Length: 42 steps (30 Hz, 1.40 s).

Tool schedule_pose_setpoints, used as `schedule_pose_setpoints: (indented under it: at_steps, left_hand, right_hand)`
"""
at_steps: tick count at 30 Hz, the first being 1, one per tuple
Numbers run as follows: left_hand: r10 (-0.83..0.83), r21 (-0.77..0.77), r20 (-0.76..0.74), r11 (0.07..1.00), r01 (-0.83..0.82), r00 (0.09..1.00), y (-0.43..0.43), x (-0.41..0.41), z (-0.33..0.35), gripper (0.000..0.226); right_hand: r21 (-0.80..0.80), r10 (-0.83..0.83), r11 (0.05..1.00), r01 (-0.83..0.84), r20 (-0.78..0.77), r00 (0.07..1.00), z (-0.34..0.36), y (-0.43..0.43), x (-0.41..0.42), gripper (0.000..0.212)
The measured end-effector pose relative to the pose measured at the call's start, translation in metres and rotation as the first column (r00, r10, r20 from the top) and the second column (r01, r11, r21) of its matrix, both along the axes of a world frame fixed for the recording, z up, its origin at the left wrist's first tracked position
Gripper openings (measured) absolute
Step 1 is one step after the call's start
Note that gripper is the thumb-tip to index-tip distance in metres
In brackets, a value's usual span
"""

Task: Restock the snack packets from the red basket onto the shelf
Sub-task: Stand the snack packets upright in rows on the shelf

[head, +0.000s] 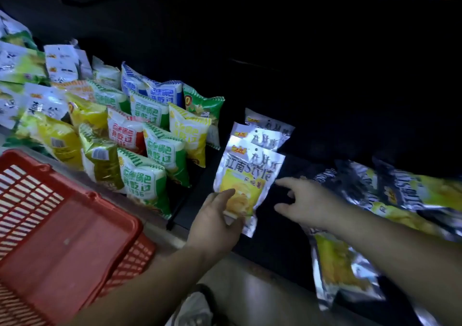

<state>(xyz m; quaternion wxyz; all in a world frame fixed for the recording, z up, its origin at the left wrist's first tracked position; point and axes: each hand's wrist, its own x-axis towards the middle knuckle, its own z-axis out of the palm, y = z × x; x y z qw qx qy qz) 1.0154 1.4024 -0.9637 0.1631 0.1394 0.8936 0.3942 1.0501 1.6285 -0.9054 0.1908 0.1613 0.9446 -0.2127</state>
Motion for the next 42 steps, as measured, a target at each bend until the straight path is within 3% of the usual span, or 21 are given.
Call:
schedule_pose_setpoints:
  at_steps: [4, 8, 15, 18, 21, 24, 29, 34, 37, 38, 40, 42]
  left_hand:
    - [-0.125, 0.046, 0.205, 0.992, 0.118, 0.971, 0.026, 0.035, 0.01, 0.067]
    - [-0.243, 0.087, 0.364, 0.97, 0.227, 0.899, 0.059, 0.066, 0.013, 0.07]
    - [-0.201, 0.013, 0.44, 0.976, 0.218, 0.875, 0.1, 0.097, -0.005, 0.064]
    - [-0.132, 0.061, 0.5, 0.991, 0.118, 0.856, 0.123, 0.102, -0.017, 0.057]
    - [-0.101, 0.117, 0.516, 0.992, 0.046, 0.851, 0.145, 0.102, -0.024, 0.065]
    - [-0.038, 0.089, 0.471, 0.996, -0.005, 0.881, 0.163, 0.107, -0.037, 0.084]
    - [0.034, 0.166, 0.433, 0.979, -0.116, 0.901, 0.165, 0.114, -0.042, 0.056]
    - [-0.016, 0.217, 0.331, 0.974, -0.059, 0.944, 0.12, 0.102, -0.026, 0.063]
    - [-0.018, 0.313, 0.231, 0.948, -0.057, 0.973, 0.078, 0.102, -0.012, 0.065]
    - [-0.009, 0.34, 0.201, 0.939, -0.061, 0.979, 0.067, 0.101, -0.008, 0.067]
    - [-0.003, 0.384, 0.147, 0.922, -0.055, 0.989, 0.049, 0.097, 0.005, 0.068]
    - [0.002, 0.417, 0.11, 0.908, -0.048, 0.994, 0.035, 0.088, 0.017, 0.069]
  right_hand:
    - [0.053, 0.052, 0.997, -0.059, 0.125, 0.991, 0.029, 0.033, 0.04, 0.047]
    - [0.032, -0.113, 0.993, 0.114, -0.03, 0.993, 0.028, 0.059, 0.1, 0.035]
    - [0.025, -0.161, 0.986, 0.165, -0.115, 0.98, 0.024, 0.079, 0.13, 0.035]
    - [0.136, -0.055, 0.989, 0.064, -0.066, 0.996, 0.018, 0.083, 0.135, 0.046]
    - [0.196, 0.086, 0.975, -0.1, 0.079, 0.993, 0.014, 0.089, 0.142, 0.062]
    - [0.194, 0.069, 0.976, -0.102, 0.17, 0.983, 0.011, 0.095, 0.147, 0.069]
    - [0.188, -0.001, 0.982, -0.028, 0.15, 0.989, 0.009, 0.101, 0.143, 0.068]
    - [0.201, -0.057, 0.979, 0.02, 0.178, 0.982, 0.02, 0.086, 0.133, 0.066]
    - [0.216, -0.075, 0.973, 0.076, -0.016, 0.997, 0.025, 0.069, 0.124, 0.05]
    - [0.159, -0.09, 0.982, 0.104, -0.092, 0.992, 0.026, 0.063, 0.119, 0.041]
    - [-0.141, -0.219, 0.971, 0.195, -0.175, 0.96, 0.027, 0.046, 0.106, 0.032]
    - [-0.435, -0.361, 0.856, 0.28, -0.115, 0.926, 0.028, 0.026, 0.093, 0.038]
